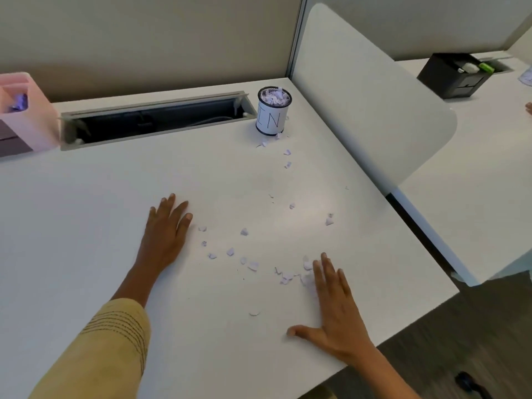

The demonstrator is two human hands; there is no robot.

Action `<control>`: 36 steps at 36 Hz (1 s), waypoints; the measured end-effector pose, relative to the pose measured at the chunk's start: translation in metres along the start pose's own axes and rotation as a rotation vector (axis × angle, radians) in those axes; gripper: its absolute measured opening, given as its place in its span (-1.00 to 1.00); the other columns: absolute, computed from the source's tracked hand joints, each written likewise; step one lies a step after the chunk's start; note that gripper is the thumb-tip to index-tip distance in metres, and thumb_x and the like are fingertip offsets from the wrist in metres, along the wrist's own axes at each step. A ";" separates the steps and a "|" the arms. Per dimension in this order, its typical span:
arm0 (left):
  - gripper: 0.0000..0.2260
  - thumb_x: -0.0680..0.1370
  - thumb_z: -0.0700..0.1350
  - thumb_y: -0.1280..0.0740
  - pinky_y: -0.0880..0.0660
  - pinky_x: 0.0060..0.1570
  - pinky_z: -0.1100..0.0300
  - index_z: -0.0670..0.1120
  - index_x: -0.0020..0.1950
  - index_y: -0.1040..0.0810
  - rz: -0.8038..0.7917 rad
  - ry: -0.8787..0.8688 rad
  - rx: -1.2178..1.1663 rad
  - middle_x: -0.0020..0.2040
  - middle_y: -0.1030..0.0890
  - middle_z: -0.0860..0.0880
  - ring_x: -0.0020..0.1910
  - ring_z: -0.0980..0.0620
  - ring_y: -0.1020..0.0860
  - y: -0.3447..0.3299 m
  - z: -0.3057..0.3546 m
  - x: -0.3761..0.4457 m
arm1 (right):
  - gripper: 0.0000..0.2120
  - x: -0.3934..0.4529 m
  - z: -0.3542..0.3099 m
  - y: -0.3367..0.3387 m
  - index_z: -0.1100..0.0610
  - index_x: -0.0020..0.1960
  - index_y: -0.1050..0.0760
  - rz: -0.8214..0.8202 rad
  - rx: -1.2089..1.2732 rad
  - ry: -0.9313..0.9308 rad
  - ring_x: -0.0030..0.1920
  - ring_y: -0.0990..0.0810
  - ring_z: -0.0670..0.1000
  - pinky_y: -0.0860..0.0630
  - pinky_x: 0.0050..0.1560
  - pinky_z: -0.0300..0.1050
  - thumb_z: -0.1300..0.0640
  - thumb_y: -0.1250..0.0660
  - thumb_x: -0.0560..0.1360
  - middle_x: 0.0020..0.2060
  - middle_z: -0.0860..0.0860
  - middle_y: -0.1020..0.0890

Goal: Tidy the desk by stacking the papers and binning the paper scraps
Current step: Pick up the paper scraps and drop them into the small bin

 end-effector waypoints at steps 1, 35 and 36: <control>-0.61 0.66 -0.05 -0.12 0.11 0.49 0.02 -0.13 0.47 -0.35 -0.006 0.004 -0.001 0.54 -0.17 -0.16 0.54 -0.12 -0.07 0.000 0.000 0.000 | 0.18 0.007 -0.011 -0.002 0.16 0.55 0.19 -0.004 -0.015 0.029 0.54 0.16 0.10 0.10 0.49 0.14 -0.58 -0.16 0.27 0.55 0.10 0.16; -0.55 0.57 0.09 -0.13 -0.17 0.40 -0.04 -0.15 0.33 -0.47 0.151 0.126 0.120 0.42 -0.41 -0.11 0.41 -0.12 -0.33 -0.002 0.008 0.002 | -0.44 0.236 -0.037 -0.010 -0.03 0.41 -0.37 0.105 -0.262 -0.004 0.47 -0.21 0.26 0.01 0.32 0.51 -0.27 0.02 0.54 0.41 0.08 -0.39; -0.54 0.57 0.11 -0.13 -0.19 0.39 -0.06 -0.15 0.32 -0.48 0.156 0.138 0.128 0.40 -0.42 -0.12 0.40 -0.14 -0.35 -0.002 0.009 0.003 | -0.38 0.232 -0.024 -0.001 -0.05 0.44 -0.31 0.118 -0.264 -0.032 0.49 -0.16 0.23 0.03 0.34 0.50 -0.33 0.06 0.51 0.45 0.06 -0.34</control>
Point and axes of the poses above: each hand's wrist, its own x-axis towards the middle knuckle, its own y-axis out of the back of the hand, z = x × y, the point moved 5 cm from there along x, towards the middle knuckle
